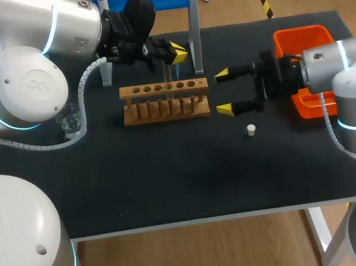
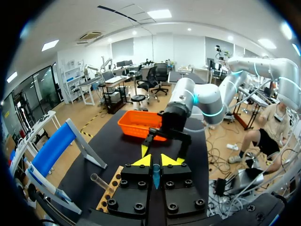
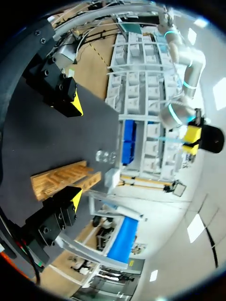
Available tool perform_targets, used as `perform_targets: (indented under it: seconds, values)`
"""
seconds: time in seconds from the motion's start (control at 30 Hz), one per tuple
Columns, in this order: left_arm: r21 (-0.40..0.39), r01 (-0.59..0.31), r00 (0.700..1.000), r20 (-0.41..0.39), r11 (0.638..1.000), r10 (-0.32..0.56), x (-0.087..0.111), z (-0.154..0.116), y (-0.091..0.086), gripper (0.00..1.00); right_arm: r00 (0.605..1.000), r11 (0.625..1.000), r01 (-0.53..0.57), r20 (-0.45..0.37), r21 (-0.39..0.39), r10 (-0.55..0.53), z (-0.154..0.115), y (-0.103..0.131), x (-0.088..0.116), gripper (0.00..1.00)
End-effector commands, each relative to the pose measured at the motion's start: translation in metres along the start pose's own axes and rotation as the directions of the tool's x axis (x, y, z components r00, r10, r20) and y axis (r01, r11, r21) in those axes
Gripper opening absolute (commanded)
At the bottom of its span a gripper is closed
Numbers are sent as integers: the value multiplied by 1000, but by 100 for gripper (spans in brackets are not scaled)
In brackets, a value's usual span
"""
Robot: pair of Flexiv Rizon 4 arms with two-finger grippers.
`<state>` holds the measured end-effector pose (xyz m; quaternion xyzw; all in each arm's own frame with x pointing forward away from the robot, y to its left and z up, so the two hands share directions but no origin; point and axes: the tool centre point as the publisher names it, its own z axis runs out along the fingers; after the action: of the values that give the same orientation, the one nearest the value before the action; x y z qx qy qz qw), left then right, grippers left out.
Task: Invert the test tube, pick up the pipette, mount the tip to pipette, aspirate from beaker and dispense into the tube, eject the tip, return the pipette, and cap with the stopper.
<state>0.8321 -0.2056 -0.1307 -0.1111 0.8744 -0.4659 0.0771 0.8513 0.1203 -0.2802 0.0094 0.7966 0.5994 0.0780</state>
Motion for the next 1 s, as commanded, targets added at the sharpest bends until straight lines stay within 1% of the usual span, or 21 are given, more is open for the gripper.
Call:
perform_targets:
  seconds: [0.03,0.23,0.47,0.7,1.0]
  values:
    - [-2,0,1000,-3,1000,0,0,-1,0,0,1000,997,3,-25,-83,-6,-18,9,4,100]
    - [-2,0,1000,-3,1000,0,0,-1,0,0,997,990,5,-79,-144,-16,-13,22,9,100]
    - [-2,0,1000,-3,1000,0,0,-1,0,0,990,982,-30,-140,-186,4,-4,40,13,100]
    - [-2,0,1000,-3,1000,0,0,-1,0,0,987,977,-61,-155,-203,30,3,56,13,100]
    - [-2,0,1000,-3,1000,0,0,-1,0,0,979,971,-90,-198,-223,45,15,75,15,100]
